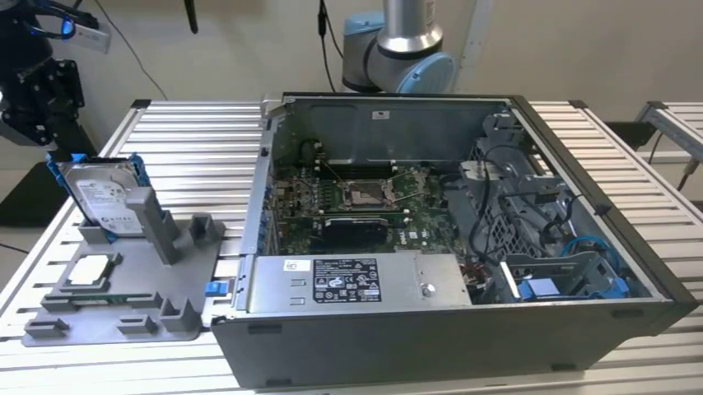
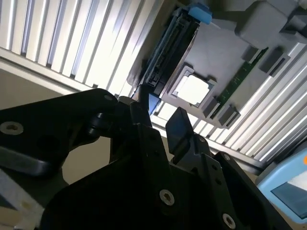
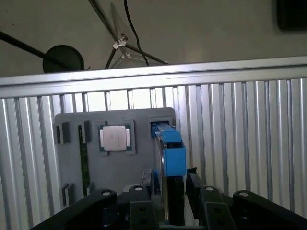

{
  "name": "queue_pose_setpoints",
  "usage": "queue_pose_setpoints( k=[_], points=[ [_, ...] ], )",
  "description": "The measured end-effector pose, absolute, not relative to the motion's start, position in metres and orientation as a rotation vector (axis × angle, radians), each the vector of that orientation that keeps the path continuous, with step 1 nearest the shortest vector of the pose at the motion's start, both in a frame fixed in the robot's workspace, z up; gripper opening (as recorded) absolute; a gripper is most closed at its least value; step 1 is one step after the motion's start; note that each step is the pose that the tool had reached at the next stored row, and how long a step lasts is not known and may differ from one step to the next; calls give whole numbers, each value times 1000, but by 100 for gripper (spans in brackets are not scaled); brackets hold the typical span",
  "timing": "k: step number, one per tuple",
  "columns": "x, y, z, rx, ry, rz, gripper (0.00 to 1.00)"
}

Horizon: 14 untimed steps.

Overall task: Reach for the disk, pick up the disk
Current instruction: 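Pick up the disk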

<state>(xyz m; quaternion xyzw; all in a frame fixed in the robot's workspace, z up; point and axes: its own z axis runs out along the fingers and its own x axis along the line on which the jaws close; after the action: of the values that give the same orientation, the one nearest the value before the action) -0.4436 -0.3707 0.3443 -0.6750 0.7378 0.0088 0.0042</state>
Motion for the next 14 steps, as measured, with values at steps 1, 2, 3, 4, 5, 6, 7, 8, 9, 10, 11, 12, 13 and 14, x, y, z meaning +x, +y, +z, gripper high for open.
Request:
queue_pose_setpoints(
  k=[1,2,3,4,5,6,7,8,9,10,11,12,13,14],
  points=[
    [-444,-371,343,-2115,2312,28,0],
    [-444,-371,343,-2115,2312,28,100],
    [-444,-371,341,-2115,2312,28,100],
    [-444,-371,339,-2115,2312,28,100],
    [-444,-371,337,-2115,2312,28,100],
    [-444,-371,336,-2115,2311,28,100],
    [-444,-371,334,-2115,2311,28,100],
    [-444,-371,332,-2116,2311,28,100],
    [-444,-371,330,-2116,2311,28,100],
    [-445,-370,329,-2116,2311,28,100],
    [-445,-370,327,-2116,2311,28,100],
    [-446,-370,325,-2116,2310,28,100],
    [-446,-370,323,-2117,2310,28,100],
    [-446,-370,321,-2117,2309,28,100]
  ],
)
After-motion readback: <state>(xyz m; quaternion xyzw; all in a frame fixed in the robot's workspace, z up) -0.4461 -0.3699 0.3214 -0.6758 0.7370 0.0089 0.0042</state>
